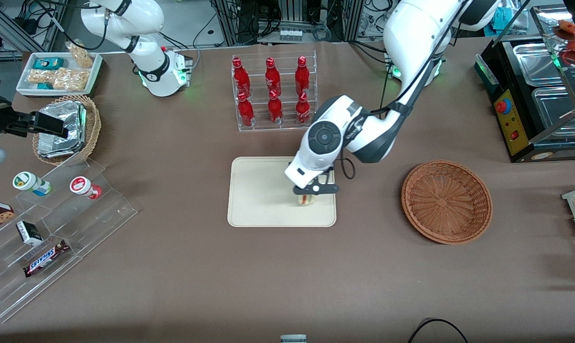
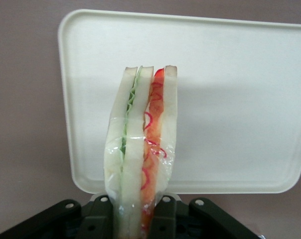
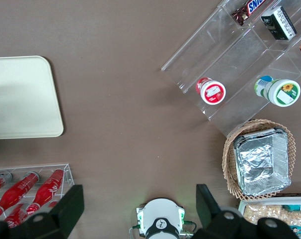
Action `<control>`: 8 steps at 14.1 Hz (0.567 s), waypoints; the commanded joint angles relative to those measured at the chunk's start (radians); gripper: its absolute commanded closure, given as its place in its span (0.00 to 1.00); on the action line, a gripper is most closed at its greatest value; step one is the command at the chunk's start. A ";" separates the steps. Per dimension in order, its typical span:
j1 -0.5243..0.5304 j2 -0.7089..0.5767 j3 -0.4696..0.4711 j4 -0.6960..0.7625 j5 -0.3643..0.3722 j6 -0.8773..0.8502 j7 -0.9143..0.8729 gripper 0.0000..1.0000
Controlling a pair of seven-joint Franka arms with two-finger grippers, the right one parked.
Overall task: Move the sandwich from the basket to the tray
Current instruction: 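Lower the sandwich onto the cream tray and open the left gripper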
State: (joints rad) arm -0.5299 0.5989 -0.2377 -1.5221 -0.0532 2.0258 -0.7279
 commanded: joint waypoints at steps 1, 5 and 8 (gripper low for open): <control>-0.044 0.093 0.001 0.117 0.003 -0.030 0.002 0.80; -0.093 0.188 0.008 0.203 0.010 -0.027 -0.044 0.83; -0.111 0.243 0.008 0.241 0.079 -0.024 -0.108 0.83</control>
State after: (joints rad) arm -0.6163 0.7898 -0.2399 -1.3571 -0.0178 2.0255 -0.7856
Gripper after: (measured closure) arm 0.824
